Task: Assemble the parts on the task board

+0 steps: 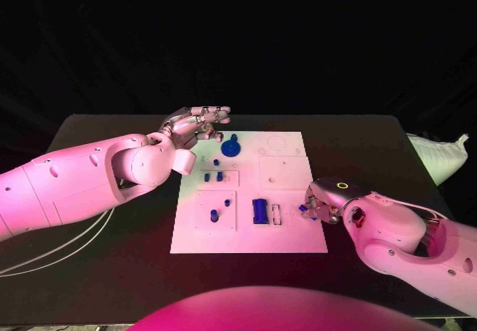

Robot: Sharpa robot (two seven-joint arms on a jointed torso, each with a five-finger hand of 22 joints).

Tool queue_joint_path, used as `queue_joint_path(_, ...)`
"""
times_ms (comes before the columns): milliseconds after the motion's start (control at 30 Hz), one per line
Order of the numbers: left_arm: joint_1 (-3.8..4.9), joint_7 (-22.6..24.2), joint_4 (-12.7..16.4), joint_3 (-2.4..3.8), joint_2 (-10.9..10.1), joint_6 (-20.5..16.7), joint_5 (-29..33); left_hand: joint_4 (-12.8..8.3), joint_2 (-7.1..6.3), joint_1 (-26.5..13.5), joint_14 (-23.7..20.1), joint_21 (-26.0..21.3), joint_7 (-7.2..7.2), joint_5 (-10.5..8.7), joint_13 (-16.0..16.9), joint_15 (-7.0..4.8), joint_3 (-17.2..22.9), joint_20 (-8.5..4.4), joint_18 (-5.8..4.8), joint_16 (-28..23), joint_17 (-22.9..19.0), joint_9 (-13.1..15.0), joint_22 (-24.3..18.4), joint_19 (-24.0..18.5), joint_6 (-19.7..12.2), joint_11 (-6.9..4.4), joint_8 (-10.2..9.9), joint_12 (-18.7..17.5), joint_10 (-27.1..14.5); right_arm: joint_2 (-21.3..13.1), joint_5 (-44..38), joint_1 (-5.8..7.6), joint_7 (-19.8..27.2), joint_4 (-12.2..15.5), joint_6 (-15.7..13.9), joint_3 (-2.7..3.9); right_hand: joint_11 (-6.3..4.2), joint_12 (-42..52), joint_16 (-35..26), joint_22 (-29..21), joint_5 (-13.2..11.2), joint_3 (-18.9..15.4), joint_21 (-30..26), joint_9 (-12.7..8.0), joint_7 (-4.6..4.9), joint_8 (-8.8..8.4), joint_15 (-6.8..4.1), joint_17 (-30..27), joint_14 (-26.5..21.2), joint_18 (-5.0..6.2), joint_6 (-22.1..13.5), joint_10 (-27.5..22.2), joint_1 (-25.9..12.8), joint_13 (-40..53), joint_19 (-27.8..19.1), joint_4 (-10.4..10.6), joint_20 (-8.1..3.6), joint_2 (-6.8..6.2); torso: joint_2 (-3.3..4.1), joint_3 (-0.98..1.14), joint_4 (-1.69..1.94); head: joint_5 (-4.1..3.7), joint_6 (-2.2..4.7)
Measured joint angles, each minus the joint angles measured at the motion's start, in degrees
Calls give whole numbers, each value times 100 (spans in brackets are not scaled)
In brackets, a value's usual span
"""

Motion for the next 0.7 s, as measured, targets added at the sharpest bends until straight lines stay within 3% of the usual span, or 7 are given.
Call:
queue_joint_path(67, 0, -5, 0, 0, -1, 4, -4, 0, 0, 0, 0, 0, 0, 0, 0, 0, 0, 0, 0, 0, 0, 0, 0, 0, 0, 0, 0, 0, 0, 2, -79, -4, 2, 15, 28, -4, 8, 0, -6, 0, 89, 17, 0, -1, 3, -22, 0, -3, 0, 0, -4, -8, 44, 0, 0, 17, 0, 31, 1, 0, 0, -3, 0)
queue_joint_path(133, 0, -10, 0, 0, 0, 8, -9, 0, 0, 0, 0, -25, 12, 0, 4, 0, 0, 0, 0, 0, -18, 0, -6, 0, -12, 0, 0, 0, 0, 1, -115, -8, 2, 25, 21, -8, 17, 0, -7, 0, 427, 83, 0, -40, -13, -23, 0, -3, 0, 0, 10, -17, 44, 9, 0, 82, 0, 32, 2, 1, 1, -12, 4)
queue_joint_path(200, 0, -14, 1, 0, 1, 14, -16, 0, 0, 0, 0, -25, 21, 0, 6, 0, 0, 0, 0, 0, -19, 0, -6, 0, -21, 0, 0, 0, 0, -7, -114, -13, 0, 35, -38, -16, 14, 0, -7, 0, 689, 161, 0, -283, -13, -38, 1, -3, 0, 0, 10, -13, 65, 19, 0, 119, 0, 55, 4, 0, 4, -26, 13)
queue_joint_path(300, 0, -20, 2, 0, 3, 24, -34, 0, 0, 0, 0, -25, 21, 0, 6, 0, 0, 0, 0, 0, -19, 0, -6, 0, -21, 0, 0, 0, 0, -38, 26, -37, -17, 57, -267, -28, 7, 0, -7, 5, 1361, 361, 0, -394, -27, -88, 1, 44, 0, -1, 24, -5, 66, 60, 0, 168, 0, 54, 7, 3, 20, -38, 18)
queue_joint_path(400, 0, -26, 2, 0, 5, 33, -49, 0, 0, 0, 0, -25, 21, 0, 5, 0, 0, 0, 0, 0, -18, 0, -6, 0, -21, 0, 0, 0, 0, -66, 356, -67, -37, 81, -593, -35, 7, 4, -7, 5, 1713, 588, 0, -397, -16, -89, 1, 87, 0, 0, 10, -5, 127, 96, 0, 174, 0, -8, 8, 4, 34, -49, 20)
queue_joint_path(533, 0, -33, 0, 0, 12, 43, -59, 0, 0, 0, -17, -25, 21, 0, 5, 17, 0, 0, -1, 0, -18, 0, -6, 0, -21, 19, 0, 0, -19, -66, 967, -123, -49, 148, -1066, -48, -28, 79, 37, 4, 1841, 928, 0, -396, -22, -91, 0, 157, 0, 0, 2, 30, 25, 167, 0, 327, 0, -124, 9, 1, 48, -62, 23)
queue_joint_path(700, -1, -39, 0, 0, 17, 57, -71, 0, 0, 0, -17, -25, 21, 0, 5, 17, 0, 0, 0, 0, -18, 0, -7, 0, -21, 20, 0, 0, -20, -42, 1703, -131, -51, 254, -1632, -22, -28, 150, 57, 4, 1849, 1462, 0, -396, -11, -95, 1, 205, 0, 0, 29, 89, -218, 229, 0, 249, 0, -365, 11, -3, 60, -48, 24)
